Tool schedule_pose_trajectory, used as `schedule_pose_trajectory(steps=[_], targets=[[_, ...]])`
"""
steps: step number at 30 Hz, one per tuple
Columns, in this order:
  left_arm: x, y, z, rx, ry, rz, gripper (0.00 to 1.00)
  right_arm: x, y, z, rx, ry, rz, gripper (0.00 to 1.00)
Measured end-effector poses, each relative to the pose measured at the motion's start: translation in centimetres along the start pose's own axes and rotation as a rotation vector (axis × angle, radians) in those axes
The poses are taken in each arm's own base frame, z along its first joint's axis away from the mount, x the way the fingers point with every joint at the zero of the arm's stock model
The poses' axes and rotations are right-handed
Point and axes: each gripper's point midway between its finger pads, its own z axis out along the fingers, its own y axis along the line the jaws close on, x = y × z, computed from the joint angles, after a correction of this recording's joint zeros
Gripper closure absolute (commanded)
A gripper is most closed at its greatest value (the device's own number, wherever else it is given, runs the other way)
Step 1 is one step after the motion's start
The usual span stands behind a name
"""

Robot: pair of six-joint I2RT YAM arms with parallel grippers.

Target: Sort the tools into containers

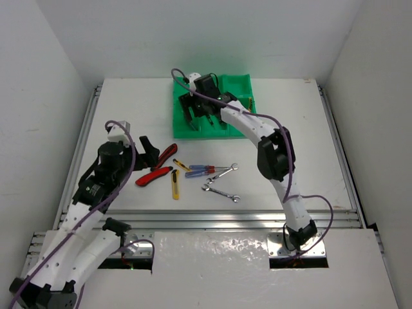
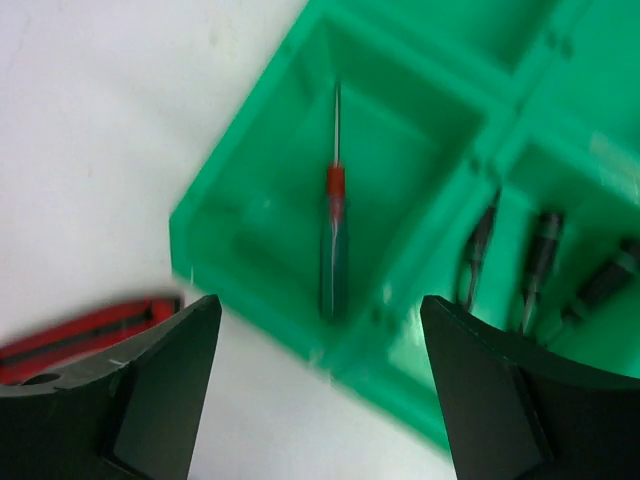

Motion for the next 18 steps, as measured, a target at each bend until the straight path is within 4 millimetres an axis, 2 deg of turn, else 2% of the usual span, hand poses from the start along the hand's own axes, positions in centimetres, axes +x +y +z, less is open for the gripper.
schedule_pose_trajectory(steps=[2, 4, 6, 9, 10, 11, 14, 16, 18], targets=[[0.4, -0.1, 0.9, -0.025, 0.058, 0.012, 0.07, 1.1, -0.1, -2.2, 0.003, 0.026, 0.000, 0.17], [1.0, -1.3, 2.3, -0.040, 0.134, 0.046, 0.07, 2.8, -0.3, -6.6, 0.013, 0.056, -0.001, 0.16], [1.9, -4.3, 3.4, -0.008, 0.198, 0.104, 0.07, 4.2, -0.3, -12.2, 0.006, 0.068, 0.008, 0.16], [5.6, -9.6, 5.8, 0.025, 0.346, 0.252, 0.07, 5.0, -1.0, -21.4, -0.007, -0.022, 0.047, 0.16], [7.1, -11.3, 6.5, 0.036, 0.388, 0.308, 0.11, 5.4, -1.1, -22.9, -0.009, -0.039, 0.056, 0.16], [8.2, -12.7, 7.1, 0.046, 0.424, 0.351, 0.12, 6.7, -1.9, -26.9, 0.004, -0.095, 0.090, 0.16], [10.7, -15.1, 9.5, 0.046, 0.511, 0.486, 0.14, 10.6, -1.7, -30.8, -0.002, -0.149, 0.128, 0.16], [11.6, -15.4, 11.6, 0.030, 0.541, 0.570, 0.13, 13.7, -1.0, -31.4, -0.028, -0.111, 0.138, 0.16], [12.4, -14.7, 13.1, 0.023, 0.573, 0.661, 0.13, 16.0, -0.5, -31.3, -0.044, -0.060, 0.146, 0.16]])
